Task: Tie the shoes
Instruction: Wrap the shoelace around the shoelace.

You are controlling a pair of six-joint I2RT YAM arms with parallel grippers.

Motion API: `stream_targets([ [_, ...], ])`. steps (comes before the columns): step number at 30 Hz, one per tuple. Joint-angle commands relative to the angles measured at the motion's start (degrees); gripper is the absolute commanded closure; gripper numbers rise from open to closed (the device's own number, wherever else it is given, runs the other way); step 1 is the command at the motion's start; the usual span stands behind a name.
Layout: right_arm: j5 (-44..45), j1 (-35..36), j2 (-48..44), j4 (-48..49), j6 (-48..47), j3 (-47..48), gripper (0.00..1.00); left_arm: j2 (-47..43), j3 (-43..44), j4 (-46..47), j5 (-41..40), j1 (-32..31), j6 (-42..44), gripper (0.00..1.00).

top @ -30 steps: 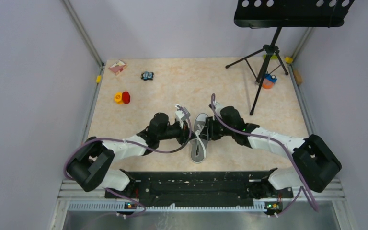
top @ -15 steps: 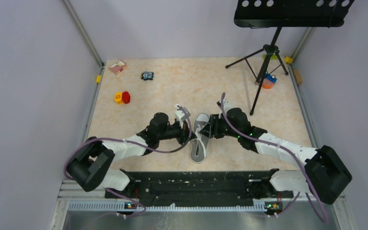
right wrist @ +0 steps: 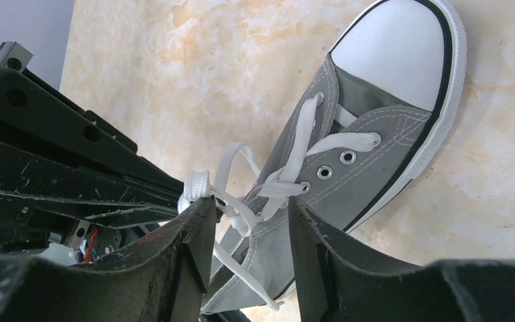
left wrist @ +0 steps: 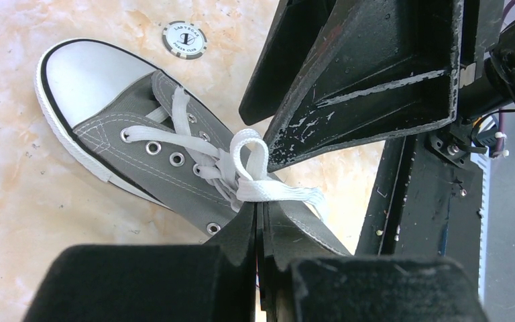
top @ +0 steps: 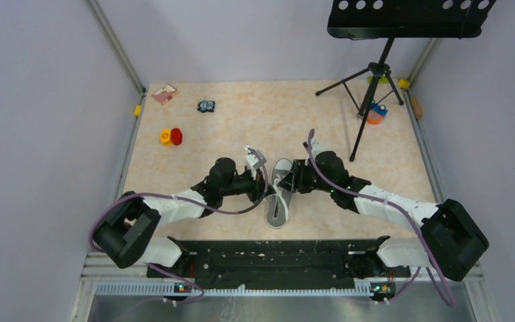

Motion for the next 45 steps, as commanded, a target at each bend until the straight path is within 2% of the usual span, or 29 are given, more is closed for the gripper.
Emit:
stream_targets([
  [1,-0.54,0.52,-1.76,2.14,0.13,-0.67,0.56,-0.29,1.36,2.04,1.28,0.28,-0.29,1.0],
  [7,-3.28,0.51,-1.52,3.16,-0.08,-3.66,0.67,-0.57,1.14,1.78,1.05,0.26,-0.3,1.0],
  [13,-6.87,0.75,-1.24,6.2,-0.76,-3.93,0.66,-0.78,1.14,1.65,0.77,0.25,-0.15,1.0],
  [26,-7.13,1.48,4.52,7.11,-2.47,0.2,0.66,-1.52,1.11,1.09,0.88,0.28,-0.11,1.0],
  [33,-4.54,1.48,4.94,7.3,-2.28,1.12,0.74,-1.83,1.01,0.77,1.13,0.28,-0.11,1.0],
  [45,-3.39,1.48,4.8,6.54,-1.89,2.2,0.76,-1.49,0.67,0.86,1.78,0.23,-0.54,1.0],
])
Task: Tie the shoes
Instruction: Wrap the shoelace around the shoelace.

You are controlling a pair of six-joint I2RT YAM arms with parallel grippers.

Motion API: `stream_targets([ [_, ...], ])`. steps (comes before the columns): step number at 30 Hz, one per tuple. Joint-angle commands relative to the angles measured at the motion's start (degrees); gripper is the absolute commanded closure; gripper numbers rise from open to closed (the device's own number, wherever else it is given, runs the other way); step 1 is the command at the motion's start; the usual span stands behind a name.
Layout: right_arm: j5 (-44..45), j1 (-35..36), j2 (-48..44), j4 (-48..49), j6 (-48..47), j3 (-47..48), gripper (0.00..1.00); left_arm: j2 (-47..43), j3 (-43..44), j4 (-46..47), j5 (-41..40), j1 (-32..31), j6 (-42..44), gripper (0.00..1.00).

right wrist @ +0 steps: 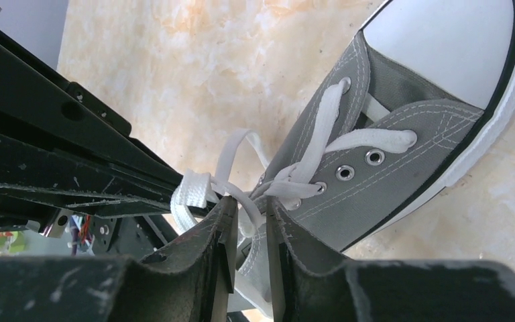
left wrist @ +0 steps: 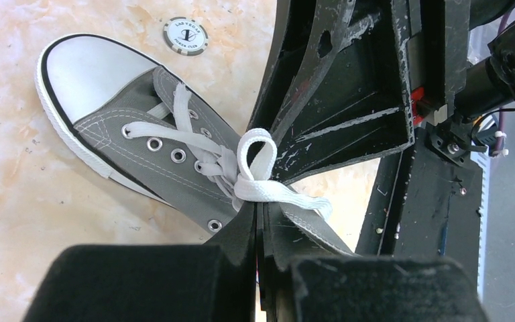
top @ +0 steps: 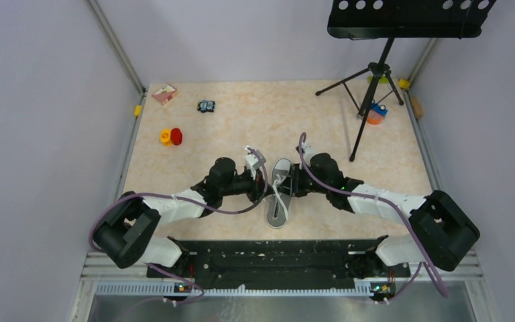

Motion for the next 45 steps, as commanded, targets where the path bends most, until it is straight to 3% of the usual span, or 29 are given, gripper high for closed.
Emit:
stream_targets([
  [1,0.82,0.43,0.1,2.16,-0.54,3.27,0.78,-1.44,0.67,1.34,1.69,0.08,-0.52,1.0],
  [6,1.52,0.43,-0.34,1.74,-0.57,2.94,1.0,-1.44,0.67,1.6,1.8,0.07,-0.61,1.0],
  [22,-0.06,0.75,-5.95,-0.45,-0.75,-0.16,1.0,0.17,1.72,0.22,-4.55,-0.02,-1.88,1.0],
  [34,-3.5,1.37,-5.37,1.09,-0.35,-0.66,1.0,2.95,1.73,5.09,-4.8,-0.26,-6.76,1.0],
  [45,5.87,0.6,-5.6,-0.1,2.92,-0.63,1.0,2.51,0.82,5.17,1.79,-0.35,-4.85,1.0],
])
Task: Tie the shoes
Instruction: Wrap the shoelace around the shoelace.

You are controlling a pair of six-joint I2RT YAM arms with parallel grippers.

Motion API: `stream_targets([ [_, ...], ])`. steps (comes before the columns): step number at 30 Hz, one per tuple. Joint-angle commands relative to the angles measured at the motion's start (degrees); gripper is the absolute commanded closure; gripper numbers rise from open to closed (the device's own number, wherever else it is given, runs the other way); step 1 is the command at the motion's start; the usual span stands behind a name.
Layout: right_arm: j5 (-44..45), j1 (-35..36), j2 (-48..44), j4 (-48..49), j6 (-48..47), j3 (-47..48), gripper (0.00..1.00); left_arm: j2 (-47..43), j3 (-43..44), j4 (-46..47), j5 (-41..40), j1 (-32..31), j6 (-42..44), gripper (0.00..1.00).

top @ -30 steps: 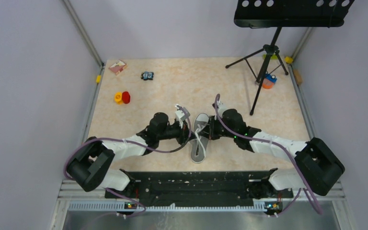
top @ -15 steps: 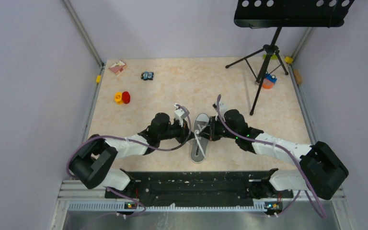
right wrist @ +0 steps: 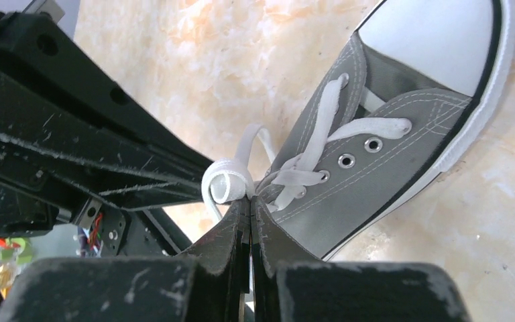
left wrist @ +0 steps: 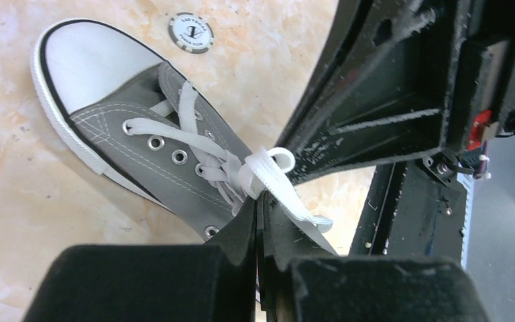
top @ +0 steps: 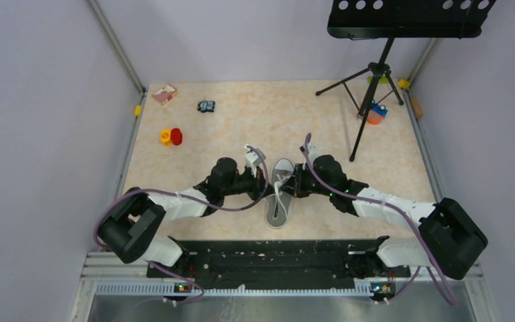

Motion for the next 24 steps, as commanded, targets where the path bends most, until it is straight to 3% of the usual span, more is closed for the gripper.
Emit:
stream_targets([
  [1,4.15,-0.3,-1.28,1.59,1.64,0.32,1.0,0.0,0.71,2.03,4.79,-0.17,1.39,1.0],
  [13,4.19,-0.82,-1.69,2.04,1.62,0.87,1.0,1.71,2.29,0.21,9.12,-0.19,1.67,1.0],
  [24,-2.51,-0.83,2.07,2.26,0.12,1.7,1.0,2.08,2.38,3.97,8.25,-0.35,0.0,1.0],
])
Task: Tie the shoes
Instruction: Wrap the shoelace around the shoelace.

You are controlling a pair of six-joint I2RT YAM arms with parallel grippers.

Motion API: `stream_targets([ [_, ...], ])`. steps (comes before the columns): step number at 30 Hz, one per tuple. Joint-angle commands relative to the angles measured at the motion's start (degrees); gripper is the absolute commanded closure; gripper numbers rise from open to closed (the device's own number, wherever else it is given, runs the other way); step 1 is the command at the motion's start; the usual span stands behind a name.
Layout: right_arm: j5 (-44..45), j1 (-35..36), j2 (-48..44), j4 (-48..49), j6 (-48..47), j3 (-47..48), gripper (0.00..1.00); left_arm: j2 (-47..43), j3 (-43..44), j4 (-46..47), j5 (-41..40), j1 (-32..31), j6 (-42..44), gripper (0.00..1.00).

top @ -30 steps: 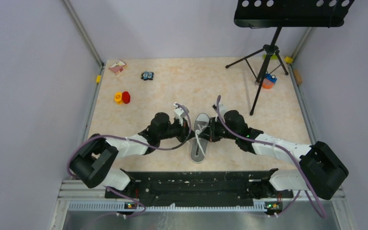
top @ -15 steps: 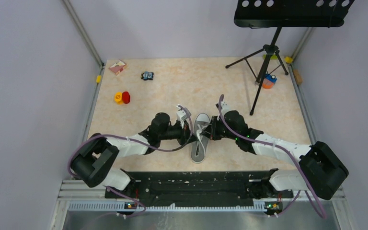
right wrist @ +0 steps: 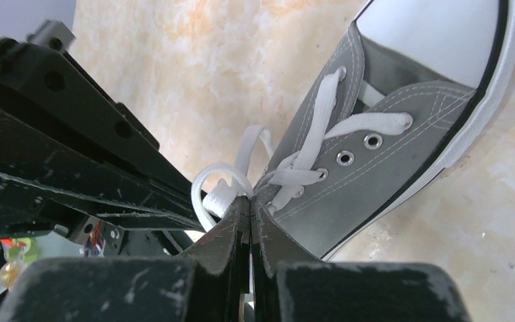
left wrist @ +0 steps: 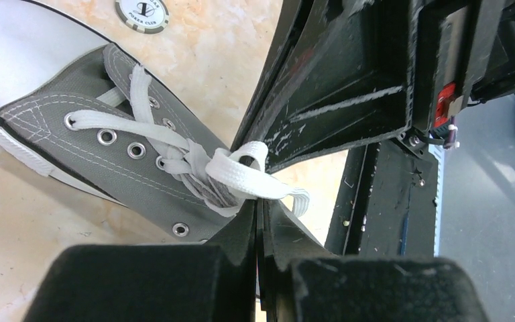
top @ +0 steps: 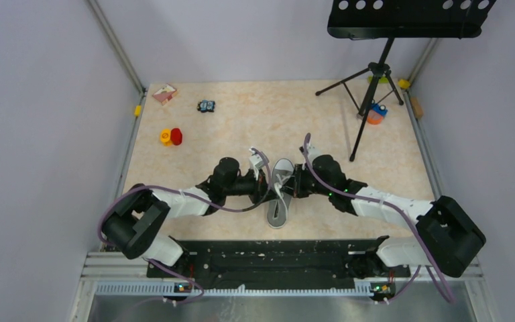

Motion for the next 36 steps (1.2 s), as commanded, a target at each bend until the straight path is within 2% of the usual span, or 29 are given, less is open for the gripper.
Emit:
stream_targets([
  [1,-3.18,-0.36,1.6,2.07,-1.06,1.53,1.0,-0.45,1.67,4.33,0.34,-0.2,-0.18,1.0],
  [11,-2.35,-0.36,2.28,0.78,-1.28,1.26,1.0,-0.95,0.84,6.07,0.01,-0.23,-0.52,1.0],
  [18,-2.98,-0.36,1.23,-0.11,-1.79,1.14,1.0,-1.19,0.12,7.25,-3.3,-0.21,-0.79,1.0],
  [36,-1.71,-0.36,-3.68,-0.15,-0.36,-1.93,1.0,-1.34,-0.41,4.47,-4.84,-0.22,0.97,1.0],
])
